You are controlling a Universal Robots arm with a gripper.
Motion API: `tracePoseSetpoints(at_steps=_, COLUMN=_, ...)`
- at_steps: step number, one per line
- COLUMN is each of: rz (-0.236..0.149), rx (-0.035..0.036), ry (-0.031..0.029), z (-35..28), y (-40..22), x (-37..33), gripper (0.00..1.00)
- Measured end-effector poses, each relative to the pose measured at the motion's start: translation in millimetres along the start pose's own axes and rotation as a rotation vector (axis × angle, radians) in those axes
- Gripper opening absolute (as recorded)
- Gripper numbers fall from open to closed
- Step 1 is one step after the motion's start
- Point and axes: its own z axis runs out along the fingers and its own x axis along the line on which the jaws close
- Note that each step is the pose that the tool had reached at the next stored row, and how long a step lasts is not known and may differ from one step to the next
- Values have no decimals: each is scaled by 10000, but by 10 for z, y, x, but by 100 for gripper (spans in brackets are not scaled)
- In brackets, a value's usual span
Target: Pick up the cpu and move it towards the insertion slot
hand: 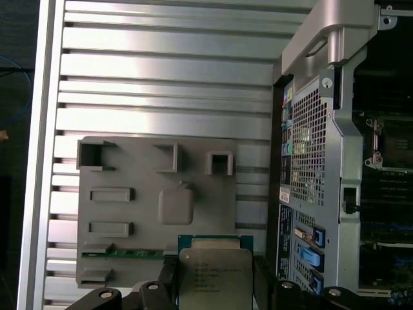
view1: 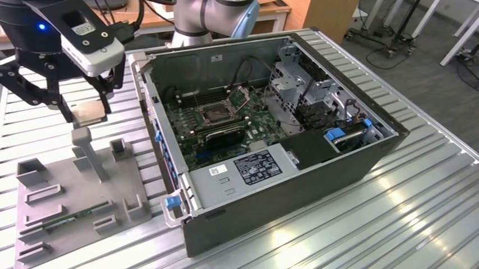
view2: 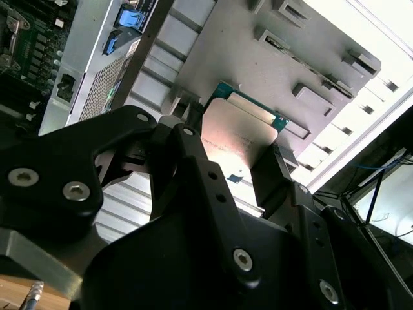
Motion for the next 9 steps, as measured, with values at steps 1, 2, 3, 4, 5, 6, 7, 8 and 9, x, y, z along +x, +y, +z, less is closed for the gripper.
tracePoseSetpoints(at_steps=1, rz=0, rx=0, ry=1, z=0, y=0, x=-8, gripper=55)
tracePoseSetpoints(at_steps=2, rz=0, rx=0, ry=0, z=0, y=0, x=-16, gripper=55)
tracePoseSetpoints(at_steps=3, rz=0, rx=1, ry=1, z=-1, y=-1, x=-25, gripper=55)
tracePoseSetpoints(at_steps=4, rz=0, rx=0, ry=1, z=0, y=-1, x=-32, gripper=55)
tracePoseSetpoints(at_steps=5, rz=0, rx=0, ry=0, z=0, y=-1, x=-40, gripper=55)
tracePoseSetpoints(at_steps=6, rz=1, rx=0, ry=0, z=0, y=-1, x=-48, gripper=55)
tracePoseSetpoints(at_steps=7, rz=0, rx=0, ry=1, z=-1, y=-2, x=-57, gripper=55)
tracePoseSetpoints(at_steps=8, rz=0, rx=0, ry=0, z=0, y=-2, x=-65, gripper=55)
tracePoseSetpoints(at_steps=9, rz=0, rx=1, ry=1, z=-1, y=-2, x=-74, gripper=55)
